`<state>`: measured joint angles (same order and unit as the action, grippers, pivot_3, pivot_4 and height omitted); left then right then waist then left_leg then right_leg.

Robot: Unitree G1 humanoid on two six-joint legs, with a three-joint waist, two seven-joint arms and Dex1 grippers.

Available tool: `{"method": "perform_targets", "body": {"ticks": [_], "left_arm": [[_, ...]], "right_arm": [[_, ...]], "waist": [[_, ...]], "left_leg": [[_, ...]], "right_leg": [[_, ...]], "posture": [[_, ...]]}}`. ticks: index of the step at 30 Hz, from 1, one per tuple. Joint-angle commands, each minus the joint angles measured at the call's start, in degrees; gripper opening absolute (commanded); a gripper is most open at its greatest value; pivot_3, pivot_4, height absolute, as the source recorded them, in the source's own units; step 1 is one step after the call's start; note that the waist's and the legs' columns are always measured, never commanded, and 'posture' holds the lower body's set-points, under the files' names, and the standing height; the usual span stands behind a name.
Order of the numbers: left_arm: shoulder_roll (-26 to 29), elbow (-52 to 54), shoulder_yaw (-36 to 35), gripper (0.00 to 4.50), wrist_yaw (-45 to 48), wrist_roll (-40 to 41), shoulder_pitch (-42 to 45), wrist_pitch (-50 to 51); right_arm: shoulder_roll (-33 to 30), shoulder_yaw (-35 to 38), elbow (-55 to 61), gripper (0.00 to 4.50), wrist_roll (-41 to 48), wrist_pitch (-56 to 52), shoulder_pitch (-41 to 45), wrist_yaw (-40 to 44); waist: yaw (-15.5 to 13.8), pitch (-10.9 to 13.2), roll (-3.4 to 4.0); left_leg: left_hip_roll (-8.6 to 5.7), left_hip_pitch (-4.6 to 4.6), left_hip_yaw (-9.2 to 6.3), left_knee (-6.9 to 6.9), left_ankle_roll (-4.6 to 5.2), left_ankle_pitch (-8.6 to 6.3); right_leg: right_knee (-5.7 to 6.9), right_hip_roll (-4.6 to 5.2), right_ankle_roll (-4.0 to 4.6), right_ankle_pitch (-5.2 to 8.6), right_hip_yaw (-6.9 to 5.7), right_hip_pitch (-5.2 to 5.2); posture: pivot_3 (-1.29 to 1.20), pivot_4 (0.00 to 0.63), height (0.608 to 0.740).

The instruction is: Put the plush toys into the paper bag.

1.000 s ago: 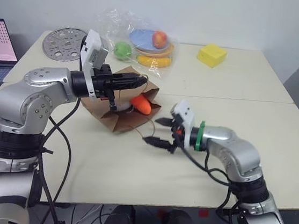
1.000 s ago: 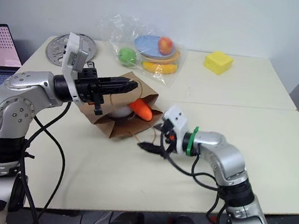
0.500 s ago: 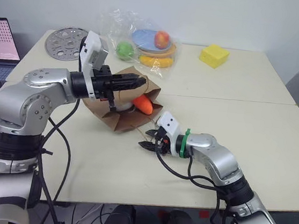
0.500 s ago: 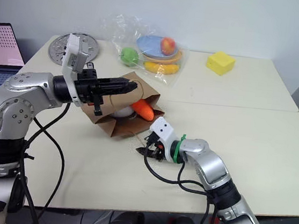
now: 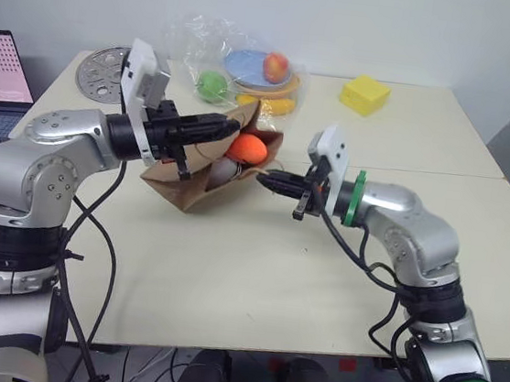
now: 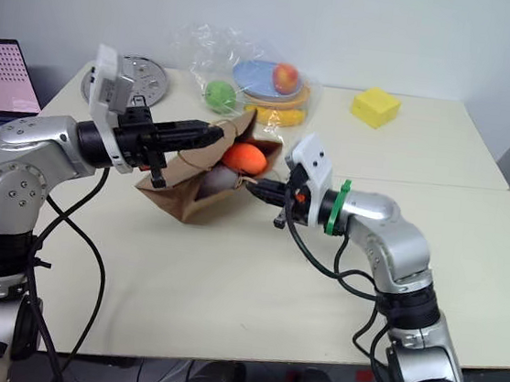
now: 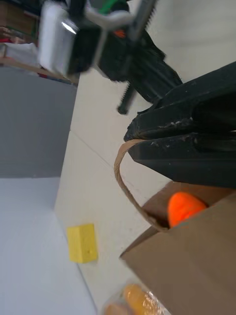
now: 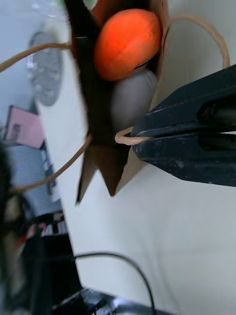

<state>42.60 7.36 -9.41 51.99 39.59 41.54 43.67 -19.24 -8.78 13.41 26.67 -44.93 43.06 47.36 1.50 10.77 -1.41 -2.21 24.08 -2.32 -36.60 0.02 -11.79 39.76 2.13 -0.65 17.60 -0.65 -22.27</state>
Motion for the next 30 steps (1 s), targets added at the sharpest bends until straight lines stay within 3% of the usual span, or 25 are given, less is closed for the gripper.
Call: {"method": "perform_targets", "body": {"ticks": [1, 8, 11, 15, 21, 22, 25, 30], "left_arm": [[0.3, -0.8, -1.6, 0.00, -0.5, -1.0, 1.5, -2.6], [-0.8, 0.0, -1.9, 0.00, -1.8, -0.7, -0.3, -3.6], [-0.7, 0.3, -2.7, 0.00, -3.0, -1.2, -1.4, -4.0], [1.5, 2.1, -4.3, 0.00, -3.9, -1.7, -3.9, -3.5], [4.6, 9.4, -9.2, 0.00, -5.6, 1.2, -11.8, 0.1], [5.2, 11.0, -10.7, 0.21, -6.0, 2.5, -13.1, 1.3], [6.4, 18.0, -17.1, 0.83, -8.0, 10.4, -17.6, 7.5], [8.7, 31.9, -32.8, 2.37, -14.9, 26.6, -31.0, 16.1]], "right_arm": [[0.1, 1.1, 3.9, 0.03, 4.2, -1.9, 2.4, 1.3], [3.3, -1.5, 2.2, 0.03, 3.9, 0.0, 4.7, 0.0], [7.6, -2.1, 0.0, 0.03, 4.1, 1.7, 6.5, -1.3], [10.9, -6.7, -6.1, 0.03, -0.7, 7.1, 8.3, -0.9], [10.4, -9.9, -11.6, 0.03, -5.2, 13.9, 8.5, 2.6], [10.1, -9.6, -11.8, 0.00, -5.1, 14.1, 8.7, 3.2], [7.4, -7.2, -11.7, 0.61, -3.1, 13.1, 10.0, 6.5], [1.2, -3.6, -11.0, 2.42, 0.1, 12.3, 11.8, 12.7]], "waist": [[0.0, 0.0, 0.00], [0.0, 0.0, 0.00], [0.1, 0.0, 0.00], [0.3, 0.0, 0.00], [0.1, 0.0, 0.00], [0.0, 0.0, 0.00], [0.0, 0.0, 0.00], [0.1, 0.0, 0.00]], "left_leg": [[0.00, 0.00, 0.00, 0.00, 0.00, 0.00], [0.00, 0.03, 0.01, 0.01, 0.01, 0.00], [0.00, 0.02, 0.01, 0.02, 0.01, 0.00], [0.00, 0.00, 0.01, 0.05, 0.00, 0.00], [-0.01, -0.02, 0.03, 0.12, 0.00, 0.00], [-0.01, -0.01, 0.01, 0.12, 0.00, 0.00], [0.00, -0.01, -0.01, 0.13, 0.00, 0.00], [0.00, -0.01, 0.00, 0.25, 0.01, -0.02]], "right_leg": [[-0.01, 0.00, 0.00, 0.00, 0.00, 0.00], [-0.06, 0.02, 0.01, -0.01, 0.02, 0.00], [-0.06, 0.02, 0.01, 0.00, 0.02, -0.01], [-0.01, 0.02, 0.01, -0.01, 0.02, -0.04], [-0.07, 0.04, 0.02, -0.01, 0.03, -0.04], [-0.12, 0.03, 0.01, -0.01, 0.02, -0.04], [-0.16, 0.04, 0.02, -0.01, 0.01, -0.02], [-0.43, 0.09, 0.04, -0.06, 0.02, 0.02]], "posture": [[0.00, 0.150, 0.740], [0.00, 0.150, 0.740], [0.00, 0.150, 0.740], [0.00, 0.150, 0.740], [0.00, 0.150, 0.740], [0.00, 0.150, 0.740], [0.00, 0.150, 0.740], [0.00, 0.150, 0.740]]}}
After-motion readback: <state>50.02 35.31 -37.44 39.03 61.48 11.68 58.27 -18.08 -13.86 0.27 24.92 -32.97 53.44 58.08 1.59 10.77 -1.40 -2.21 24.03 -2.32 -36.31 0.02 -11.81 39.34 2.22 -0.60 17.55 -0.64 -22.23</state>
